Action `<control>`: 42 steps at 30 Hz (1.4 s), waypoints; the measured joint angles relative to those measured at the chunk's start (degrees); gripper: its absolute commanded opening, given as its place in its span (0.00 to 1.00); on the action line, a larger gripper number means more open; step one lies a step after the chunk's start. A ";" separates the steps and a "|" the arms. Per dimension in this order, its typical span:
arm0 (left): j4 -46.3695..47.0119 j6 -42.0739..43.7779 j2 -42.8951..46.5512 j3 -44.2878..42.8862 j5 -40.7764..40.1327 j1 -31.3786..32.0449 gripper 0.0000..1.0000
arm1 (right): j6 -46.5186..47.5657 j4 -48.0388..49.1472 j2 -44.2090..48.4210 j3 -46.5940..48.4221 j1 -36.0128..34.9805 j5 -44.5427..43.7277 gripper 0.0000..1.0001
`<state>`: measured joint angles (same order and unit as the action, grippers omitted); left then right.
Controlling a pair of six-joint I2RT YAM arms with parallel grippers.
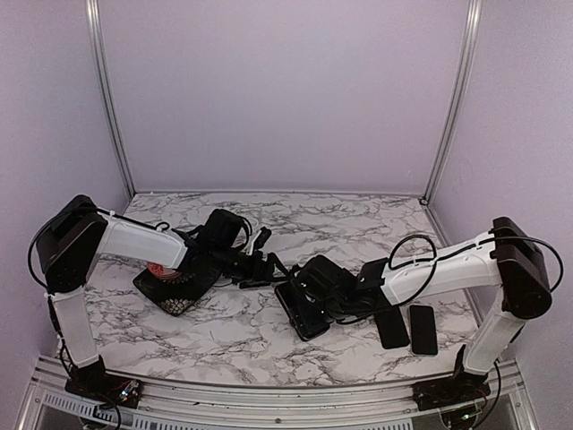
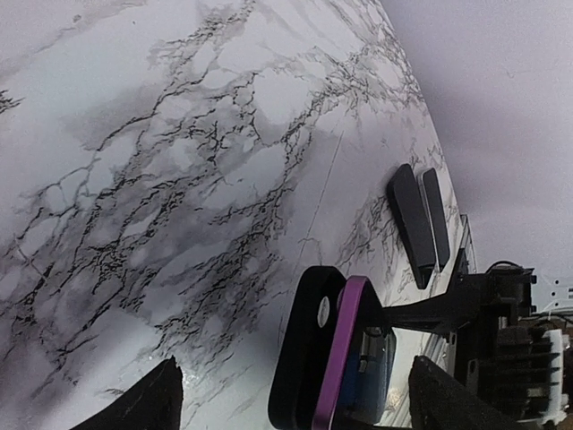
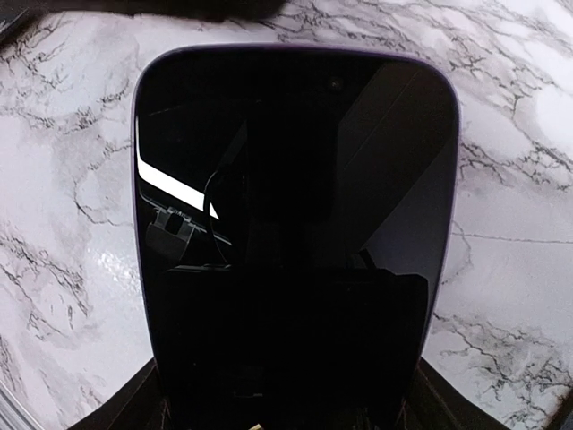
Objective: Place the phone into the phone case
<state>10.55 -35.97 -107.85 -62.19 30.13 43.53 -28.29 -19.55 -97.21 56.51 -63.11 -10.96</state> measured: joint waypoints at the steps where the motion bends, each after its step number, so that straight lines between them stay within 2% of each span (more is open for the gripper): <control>1: 0.35 -0.09 -0.46 0.00 0.57 0.33 0.75 | 0.24 0.68 0.17 -0.13 0.00 -0.28 0.21; 5: 1.70 -0.94 -0.76 -0.04 1.84 1.33 0.55 | 1.25 2.51 1.88 -0.70 0.00 -1.38 0.21; 10: 3.30 -0.68 -0.42 -0.33 2.91 1.95 0.47 | 2.49 4.37 4.35 -1.29 -0.04 -2.27 0.21; 11: 3.41 -0.57 -0.28 -0.52 2.99 1.99 0.42 | 2.78 4.61 4.37 -1.29 -0.09 -2.49 0.21; 16: 4.17 -0.68 -0.22 -1.27 4.20 2.19 0.00 | 3.32 5.05 4.37 -1.36 -0.22 -3.23 0.22; 18: 5.29 0.13 0.26 -1.99 6.49 2.34 0.00 | 3.45 4.92 4.28 -1.44 -0.07 -3.63 0.27; 20: 5.42 0.57 0.85 -2.14 5.99 2.67 0.00 | 3.74 4.92 4.46 -1.44 -0.04 -4.31 0.40; 21: 5.40 0.72 0.94 -2.08 5.97 2.64 0.00 | 3.87 4.98 4.55 -1.44 -0.07 -4.55 0.48; 24: 5.44 1.53 1.75 -1.62 5.53 2.64 0.00 | 4.42 5.46 4.94 -1.73 -0.15 -4.87 0.87; 25: 5.27 1.97 2.25 -1.46 5.11 2.82 0.00 | 4.68 5.88 5.55 -2.16 -0.26 -4.98 0.96; 27: 3.61 4.55 3.54 -1.62 3.37 3.63 0.00 | 5.60 6.10 7.34 -2.99 -0.33 -5.09 0.99; 32: -8.85 17.33 5.40 -4.59 -4.83 6.73 0.00 | 11.13 6.58 16.70 -5.03 -0.17 -4.57 0.99; 37: -16.92 28.50 14.14 -4.55 -6.38 9.31 0.00 | 20.72 8.92 29.05 -8.79 1.77 6.86 0.99; 42: -17.70 37.57 27.87 -4.59 -4.83 12.11 0.00 | 29.46 12.70 35.69 -11.04 2.64 18.60 0.98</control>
<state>-7.16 1.61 -79.99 -66.78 25.30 55.64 1.17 -6.85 -61.52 45.47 -60.47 7.64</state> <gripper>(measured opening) 0.069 0.987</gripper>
